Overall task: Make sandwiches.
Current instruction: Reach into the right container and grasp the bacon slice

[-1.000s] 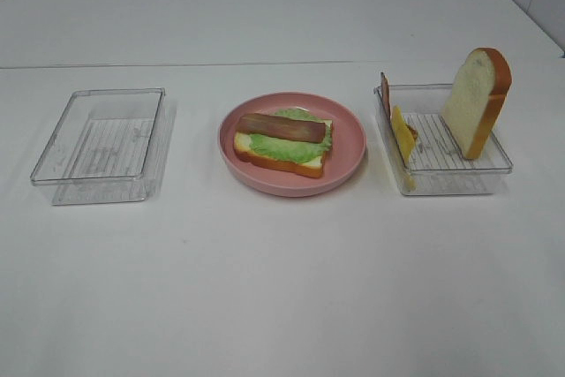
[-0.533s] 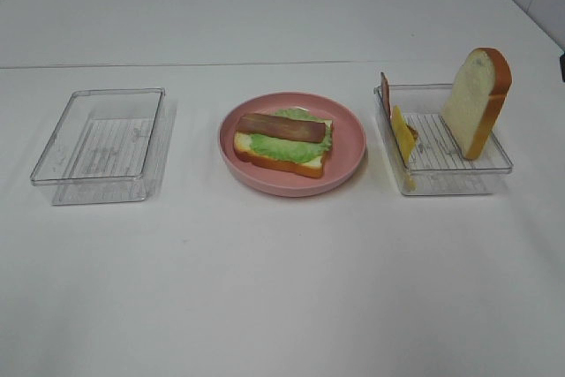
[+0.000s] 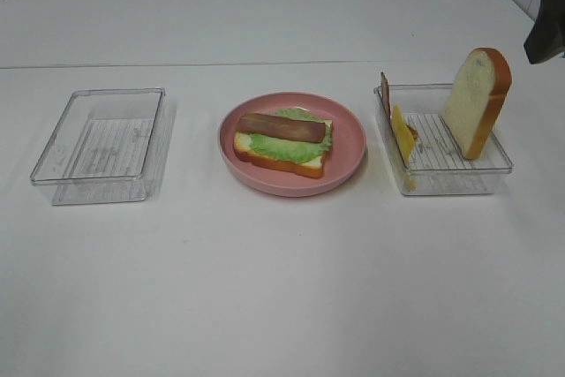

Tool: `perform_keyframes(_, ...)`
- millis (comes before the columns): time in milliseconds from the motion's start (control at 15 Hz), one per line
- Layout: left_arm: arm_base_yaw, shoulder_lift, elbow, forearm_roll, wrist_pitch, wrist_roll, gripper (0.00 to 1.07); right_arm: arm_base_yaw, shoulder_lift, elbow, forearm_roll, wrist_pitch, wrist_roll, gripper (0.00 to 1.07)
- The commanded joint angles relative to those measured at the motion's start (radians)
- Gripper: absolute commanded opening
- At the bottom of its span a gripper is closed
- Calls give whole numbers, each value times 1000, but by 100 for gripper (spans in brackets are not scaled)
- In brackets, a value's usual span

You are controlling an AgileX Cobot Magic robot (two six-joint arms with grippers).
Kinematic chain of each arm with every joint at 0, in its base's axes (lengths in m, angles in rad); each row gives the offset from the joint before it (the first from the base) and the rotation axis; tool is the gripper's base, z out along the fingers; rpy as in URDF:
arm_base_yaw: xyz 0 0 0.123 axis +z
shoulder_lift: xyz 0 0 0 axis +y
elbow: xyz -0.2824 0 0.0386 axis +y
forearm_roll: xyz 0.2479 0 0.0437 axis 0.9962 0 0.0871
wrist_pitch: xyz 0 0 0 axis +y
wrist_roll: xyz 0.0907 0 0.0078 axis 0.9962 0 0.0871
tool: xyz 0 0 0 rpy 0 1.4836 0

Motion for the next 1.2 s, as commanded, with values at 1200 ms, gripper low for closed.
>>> perform_keyframes(1200, 1, -17, 2, 4, -3, -2, 91, 221, 685, -825, 2, 379, 115, 97)
